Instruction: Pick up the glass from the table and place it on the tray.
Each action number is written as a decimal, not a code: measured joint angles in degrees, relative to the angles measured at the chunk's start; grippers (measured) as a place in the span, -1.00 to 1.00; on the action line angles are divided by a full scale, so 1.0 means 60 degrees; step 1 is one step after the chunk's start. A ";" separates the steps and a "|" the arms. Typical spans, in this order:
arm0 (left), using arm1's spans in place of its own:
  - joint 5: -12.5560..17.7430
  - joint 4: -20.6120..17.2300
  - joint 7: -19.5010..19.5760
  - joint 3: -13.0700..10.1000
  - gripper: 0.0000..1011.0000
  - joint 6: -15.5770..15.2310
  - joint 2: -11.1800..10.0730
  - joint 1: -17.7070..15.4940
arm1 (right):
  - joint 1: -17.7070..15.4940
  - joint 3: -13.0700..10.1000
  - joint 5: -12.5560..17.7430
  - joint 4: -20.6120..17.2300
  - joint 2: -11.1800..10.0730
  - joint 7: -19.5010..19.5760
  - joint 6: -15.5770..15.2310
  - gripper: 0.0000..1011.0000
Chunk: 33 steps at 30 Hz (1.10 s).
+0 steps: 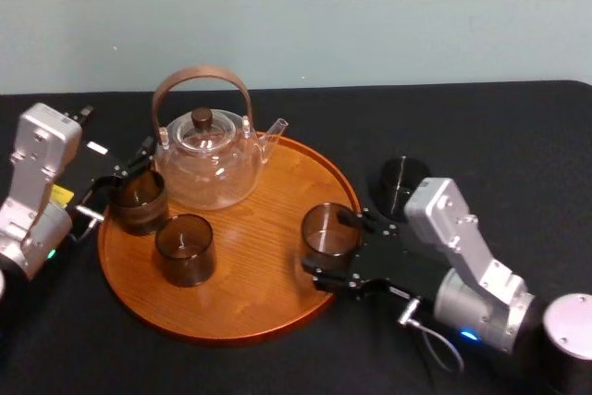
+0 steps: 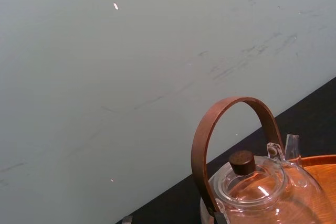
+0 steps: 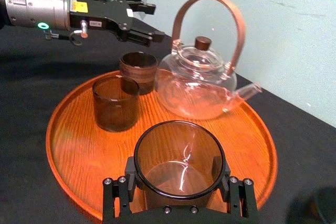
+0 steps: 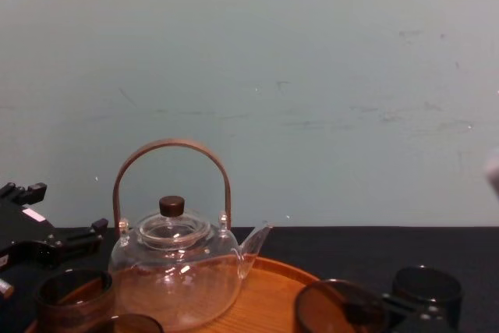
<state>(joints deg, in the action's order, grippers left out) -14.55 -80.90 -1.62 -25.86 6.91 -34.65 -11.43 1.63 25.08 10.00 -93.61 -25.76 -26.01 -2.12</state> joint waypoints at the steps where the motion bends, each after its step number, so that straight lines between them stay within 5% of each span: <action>1: 0.0000 0.0000 0.0000 0.0000 0.98 0.0000 0.0000 0.0000 | 0.0045 0.0042 -0.0023 0.0037 0.0040 0.0000 -0.0005 0.79; 10: -0.0001 0.0000 0.0000 0.0000 0.98 0.0000 0.0000 0.0000 | 0.0529 0.0507 -0.0256 0.0478 0.0520 0.0034 -0.0119 0.80; 33: 0.0000 0.0000 0.0000 0.0000 0.98 0.0000 0.0000 0.0000 | 0.1039 0.0889 -0.0569 0.1486 0.1052 0.0113 -0.0117 0.80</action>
<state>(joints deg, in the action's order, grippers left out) -14.55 -80.90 -1.62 -25.87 6.91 -34.65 -11.43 7.87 30.41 6.58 -84.69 -19.44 -25.33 -2.82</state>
